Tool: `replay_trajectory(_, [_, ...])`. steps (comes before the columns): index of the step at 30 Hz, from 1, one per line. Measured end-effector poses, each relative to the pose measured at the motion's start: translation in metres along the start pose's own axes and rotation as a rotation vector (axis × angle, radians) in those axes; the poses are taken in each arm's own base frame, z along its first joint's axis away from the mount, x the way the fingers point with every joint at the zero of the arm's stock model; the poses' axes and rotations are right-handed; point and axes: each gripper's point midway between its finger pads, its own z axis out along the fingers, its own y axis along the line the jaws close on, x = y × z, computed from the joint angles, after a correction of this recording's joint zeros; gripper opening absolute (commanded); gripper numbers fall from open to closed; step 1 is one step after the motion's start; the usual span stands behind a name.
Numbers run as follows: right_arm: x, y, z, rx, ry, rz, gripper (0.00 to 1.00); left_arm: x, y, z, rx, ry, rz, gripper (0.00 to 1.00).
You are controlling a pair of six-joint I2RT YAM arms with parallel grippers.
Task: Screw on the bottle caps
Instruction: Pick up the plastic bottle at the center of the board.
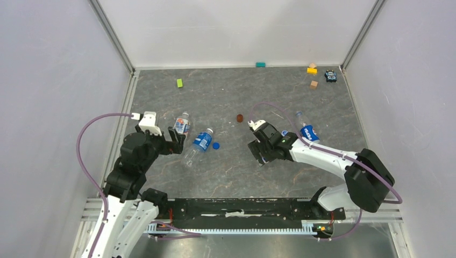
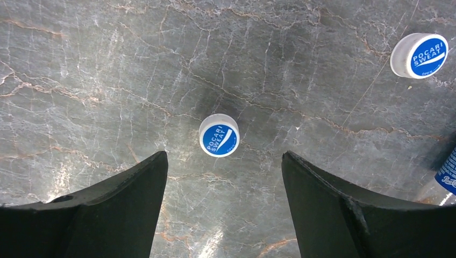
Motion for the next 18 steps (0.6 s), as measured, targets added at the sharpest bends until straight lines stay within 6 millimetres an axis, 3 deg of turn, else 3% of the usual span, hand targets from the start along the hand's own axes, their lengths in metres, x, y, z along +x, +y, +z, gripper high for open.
replay_trajectory(10, [0.005, 0.001, 0.007, 0.012, 0.03, -0.014, 0.81, 0.018, -0.006, 0.017, 0.028, 0.108, -0.013, 1.0])
replay_trajectory(18, [0.005, 0.001, 0.008, 0.014, 0.033, -0.016, 0.81, 0.04, -0.015, 0.046, 0.04, 0.35, -0.051, 1.0])
